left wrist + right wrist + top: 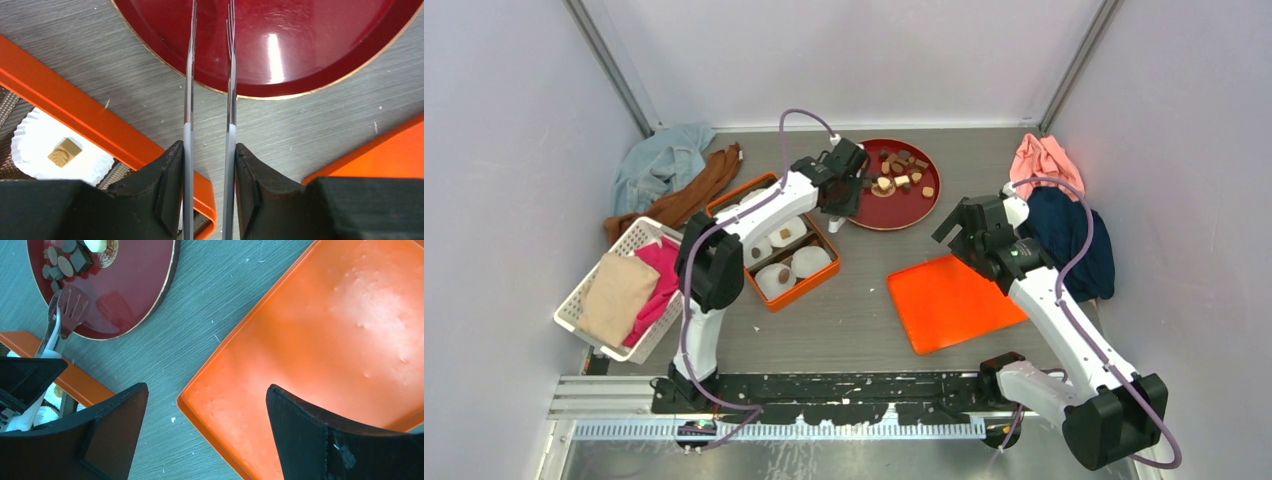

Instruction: Pack the chocolate

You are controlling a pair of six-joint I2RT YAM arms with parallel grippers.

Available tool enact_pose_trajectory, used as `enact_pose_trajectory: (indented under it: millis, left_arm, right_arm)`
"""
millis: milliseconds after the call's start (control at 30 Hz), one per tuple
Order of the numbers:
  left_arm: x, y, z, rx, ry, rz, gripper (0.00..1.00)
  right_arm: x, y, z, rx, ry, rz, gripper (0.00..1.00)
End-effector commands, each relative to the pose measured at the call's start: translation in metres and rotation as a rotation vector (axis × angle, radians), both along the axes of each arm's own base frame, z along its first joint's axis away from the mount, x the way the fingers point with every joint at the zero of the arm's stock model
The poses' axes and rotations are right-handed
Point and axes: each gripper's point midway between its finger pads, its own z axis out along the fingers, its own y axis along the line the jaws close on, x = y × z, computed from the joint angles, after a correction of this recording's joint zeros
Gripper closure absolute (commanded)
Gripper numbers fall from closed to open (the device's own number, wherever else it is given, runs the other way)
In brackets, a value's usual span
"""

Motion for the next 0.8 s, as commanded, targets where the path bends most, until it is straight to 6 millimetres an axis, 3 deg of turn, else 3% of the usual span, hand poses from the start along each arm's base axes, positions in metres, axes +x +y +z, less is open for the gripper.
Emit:
enact_pose_trajectory:
  millis: [0,433,767]
  left_arm:
    - [0.026,0.000,0.019,-0.048,-0.068,0.041,0.60]
    - [0.047,0.001,-0.015,0.020,-0.022,0.084,0.58]
    - [0.056,0.004,-0.021,0.062,-0.014,0.108,0.57]
  right_arm:
    - [0.007,-0.003,0.023,0.012,-0.075,-0.025,0.07]
    - [0.008,-0.003,0.022,0.011,-0.072,-0.024,0.07]
    - [0.009,-0.002,0.020,0.011,-0.066,-0.023,0.07]
